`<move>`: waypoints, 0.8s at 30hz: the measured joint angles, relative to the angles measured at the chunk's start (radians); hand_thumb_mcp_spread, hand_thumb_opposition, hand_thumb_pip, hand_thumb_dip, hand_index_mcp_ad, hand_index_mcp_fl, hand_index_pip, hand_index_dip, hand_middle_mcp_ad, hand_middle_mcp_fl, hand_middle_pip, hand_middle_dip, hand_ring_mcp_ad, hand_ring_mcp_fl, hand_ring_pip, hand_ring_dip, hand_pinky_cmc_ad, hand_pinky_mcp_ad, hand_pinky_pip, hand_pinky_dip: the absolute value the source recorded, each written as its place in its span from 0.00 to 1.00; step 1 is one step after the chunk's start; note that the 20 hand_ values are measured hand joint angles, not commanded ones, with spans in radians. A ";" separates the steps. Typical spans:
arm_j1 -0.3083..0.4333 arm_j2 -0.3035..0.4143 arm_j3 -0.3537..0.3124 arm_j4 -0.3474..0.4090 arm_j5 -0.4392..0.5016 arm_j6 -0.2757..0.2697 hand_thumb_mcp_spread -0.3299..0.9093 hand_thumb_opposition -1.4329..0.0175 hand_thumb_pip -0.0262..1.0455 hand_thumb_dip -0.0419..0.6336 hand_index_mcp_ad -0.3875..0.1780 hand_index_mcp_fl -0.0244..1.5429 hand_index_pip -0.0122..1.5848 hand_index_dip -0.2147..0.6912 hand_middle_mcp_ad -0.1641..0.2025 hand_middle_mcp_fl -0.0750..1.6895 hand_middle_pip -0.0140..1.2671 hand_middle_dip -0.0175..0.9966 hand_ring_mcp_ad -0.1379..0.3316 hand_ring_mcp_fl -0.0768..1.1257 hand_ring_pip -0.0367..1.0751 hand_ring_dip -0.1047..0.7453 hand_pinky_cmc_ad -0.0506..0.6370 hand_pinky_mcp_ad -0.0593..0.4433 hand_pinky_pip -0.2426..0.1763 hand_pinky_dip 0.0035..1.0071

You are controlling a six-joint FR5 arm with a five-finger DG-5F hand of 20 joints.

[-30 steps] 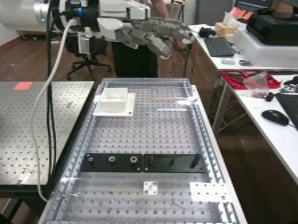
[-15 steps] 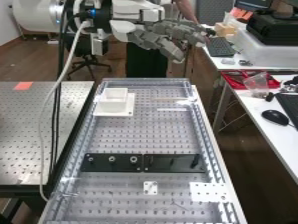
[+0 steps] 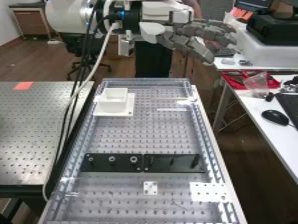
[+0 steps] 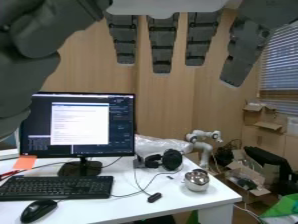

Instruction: Grab the chopstick and place it in the clear container

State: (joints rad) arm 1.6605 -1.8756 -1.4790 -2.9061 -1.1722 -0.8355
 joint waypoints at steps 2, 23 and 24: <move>-0.001 -0.003 0.003 -0.001 0.006 0.003 0.29 0.56 0.54 0.03 0.50 0.05 0.06 0.53 0.67 0.08 0.12 0.37 0.62 0.08 0.13 0.37 0.79 0.84 0.31 0.43; -0.016 -0.031 0.031 -0.005 -0.004 0.024 0.28 0.54 0.61 0.03 0.52 0.05 0.06 0.50 0.68 0.08 0.12 0.37 0.63 0.08 0.12 0.37 0.79 0.84 0.31 0.42; -0.016 -0.031 0.031 -0.001 -0.009 0.025 0.28 0.54 0.61 0.03 0.51 0.05 0.06 0.49 0.68 0.08 0.12 0.37 0.63 0.08 0.12 0.37 0.79 0.84 0.31 0.42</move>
State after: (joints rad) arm 1.6444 -1.9063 -1.4485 -2.9073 -1.1807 -0.8101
